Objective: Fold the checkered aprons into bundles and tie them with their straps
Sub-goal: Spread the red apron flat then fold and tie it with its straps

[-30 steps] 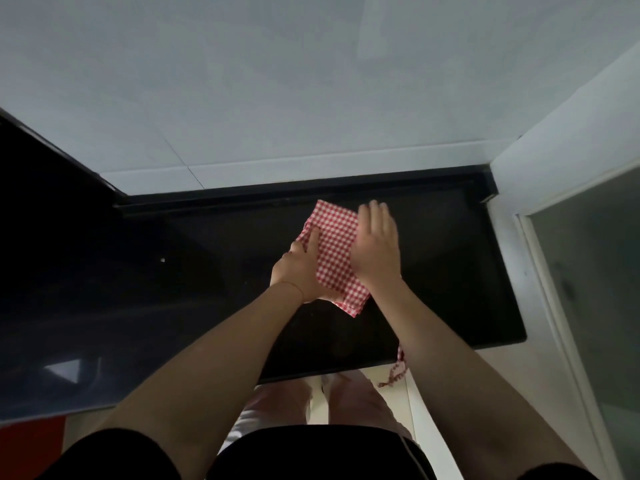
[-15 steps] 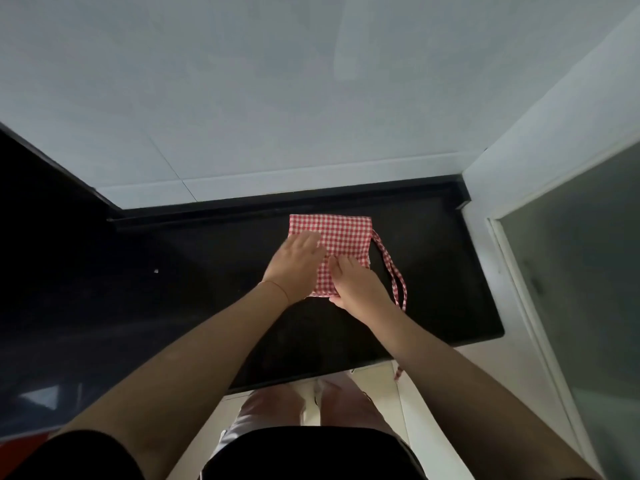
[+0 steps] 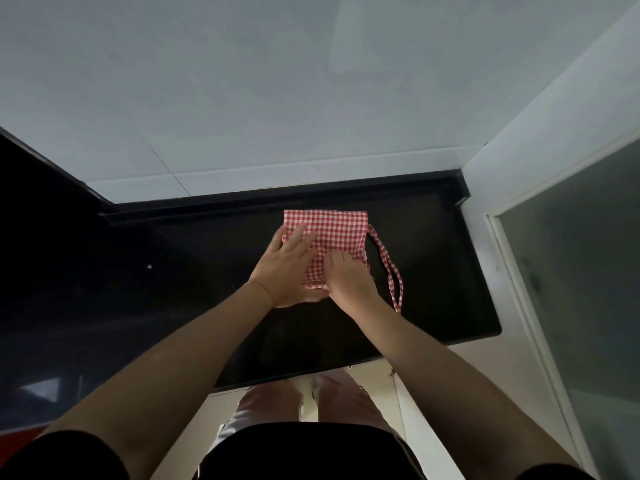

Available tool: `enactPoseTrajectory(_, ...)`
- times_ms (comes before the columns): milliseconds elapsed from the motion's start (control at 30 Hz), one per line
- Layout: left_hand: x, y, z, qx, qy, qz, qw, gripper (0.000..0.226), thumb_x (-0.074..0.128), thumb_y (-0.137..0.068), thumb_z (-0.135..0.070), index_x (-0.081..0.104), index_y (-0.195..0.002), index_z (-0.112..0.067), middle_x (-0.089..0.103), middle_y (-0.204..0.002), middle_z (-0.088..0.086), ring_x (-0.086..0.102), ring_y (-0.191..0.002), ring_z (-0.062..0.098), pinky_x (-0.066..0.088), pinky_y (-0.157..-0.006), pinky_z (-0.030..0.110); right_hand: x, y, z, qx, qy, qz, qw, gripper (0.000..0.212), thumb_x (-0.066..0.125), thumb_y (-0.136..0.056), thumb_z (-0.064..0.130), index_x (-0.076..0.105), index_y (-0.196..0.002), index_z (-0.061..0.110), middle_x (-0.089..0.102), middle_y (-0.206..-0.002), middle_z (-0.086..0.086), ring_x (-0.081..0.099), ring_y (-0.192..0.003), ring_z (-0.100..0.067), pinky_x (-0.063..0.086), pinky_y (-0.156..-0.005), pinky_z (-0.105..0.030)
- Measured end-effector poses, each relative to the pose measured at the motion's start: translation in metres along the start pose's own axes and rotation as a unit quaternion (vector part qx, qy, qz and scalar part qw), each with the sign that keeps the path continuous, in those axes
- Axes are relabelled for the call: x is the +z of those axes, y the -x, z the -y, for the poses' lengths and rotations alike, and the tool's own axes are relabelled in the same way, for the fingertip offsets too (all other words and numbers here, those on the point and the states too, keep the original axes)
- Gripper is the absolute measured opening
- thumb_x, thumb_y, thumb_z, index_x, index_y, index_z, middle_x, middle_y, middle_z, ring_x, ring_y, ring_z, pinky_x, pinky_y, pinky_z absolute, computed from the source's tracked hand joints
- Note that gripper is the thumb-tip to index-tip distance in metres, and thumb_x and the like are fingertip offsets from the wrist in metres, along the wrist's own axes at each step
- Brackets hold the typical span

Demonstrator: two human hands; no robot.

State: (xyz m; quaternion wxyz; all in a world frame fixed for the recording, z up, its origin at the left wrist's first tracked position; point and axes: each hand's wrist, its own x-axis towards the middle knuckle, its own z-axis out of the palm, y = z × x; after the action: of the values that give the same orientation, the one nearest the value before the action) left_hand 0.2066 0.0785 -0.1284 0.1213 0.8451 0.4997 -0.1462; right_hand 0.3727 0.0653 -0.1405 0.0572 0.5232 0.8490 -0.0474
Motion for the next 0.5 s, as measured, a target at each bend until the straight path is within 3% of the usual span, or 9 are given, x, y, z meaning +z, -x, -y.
enactPoseTrajectory(67,-0.001,0.0,-0.006,0.028,0.023,0.022,0.999,0.089,0.053,-0.089,-0.064,0.014,-0.158,-0.022,0.008,-0.166,0.001,0.002,-0.153,0.025,0.003,-0.125,0.046,-0.006,-0.005,-0.006,-0.008,-0.04,0.037,0.998,0.038,0.064,-0.093,0.03,0.058,-0.123,0.008,0.063,-0.116,-0.009,0.062,-0.103,-0.022,0.05,-0.086,-0.032)
enactPoseTrajectory(167,0.002,-0.001,-0.006,-0.024,0.163,-0.042,0.985,0.06,0.06,-0.092,-0.018,0.038,-0.147,-0.023,0.044,-0.148,0.0,0.043,-0.136,0.022,0.035,-0.114,0.034,-0.009,-0.006,-0.022,-0.011,-0.083,0.055,0.995,0.042,0.06,-0.095,0.025,0.053,-0.134,0.012,0.053,-0.134,-0.006,0.051,-0.121,-0.02,0.044,-0.1,-0.032)
enactPoseTrajectory(233,-0.001,-0.001,-0.002,-0.054,0.261,-0.072,0.961,0.044,0.057,-0.091,-0.01,0.052,-0.133,-0.021,0.058,-0.127,-0.002,0.057,-0.116,0.019,0.046,-0.1,0.031,-0.009,0.001,-0.038,-0.026,-0.109,0.05,0.992,0.05,0.063,-0.09,0.012,0.051,-0.139,0.013,0.045,-0.145,-0.005,0.041,-0.134,-0.021,0.036,-0.111,-0.032)
enactPoseTrajectory(300,-0.004,-0.001,0.004,-0.069,0.323,-0.069,0.941,0.04,0.057,-0.093,-0.009,0.058,-0.131,-0.021,0.064,-0.123,-0.003,0.06,-0.112,0.017,0.046,-0.101,0.031,-0.009,0.004,-0.05,-0.031,-0.144,0.063,0.987,0.056,0.065,-0.088,0.006,0.051,-0.141,0.018,0.042,-0.151,-0.002,0.035,-0.141,-0.02,0.027,-0.118,-0.033)
enactPoseTrajectory(400,-0.004,-0.003,0.014,-0.111,0.396,-0.066,0.909,0.029,0.061,-0.094,-0.014,0.067,-0.121,-0.023,0.07,-0.114,-0.005,0.063,-0.104,0.014,0.049,-0.1,0.034,-0.02,-0.007,-0.063,0.07,-0.247,0.123,0.959,0.048,0.06,-0.094,0.012,0.054,-0.14,0.024,0.054,-0.142,0.003,0.051,-0.129,-0.016,0.038,-0.111,-0.033)
enactPoseTrajectory(500,-0.006,-0.012,0.022,-0.183,0.486,-0.071,0.851,0.012,0.064,-0.094,-0.019,0.072,-0.1,-0.011,0.072,-0.096,0.002,0.065,-0.093,0.019,0.052,-0.094,0.041,-0.033,-0.018,-0.083,0.189,-0.432,0.132,0.872,0.033,0.066,-0.093,0.023,0.063,-0.126,0.02,0.066,-0.111,0.008,0.062,-0.099,-0.007,0.049,-0.091,-0.026)
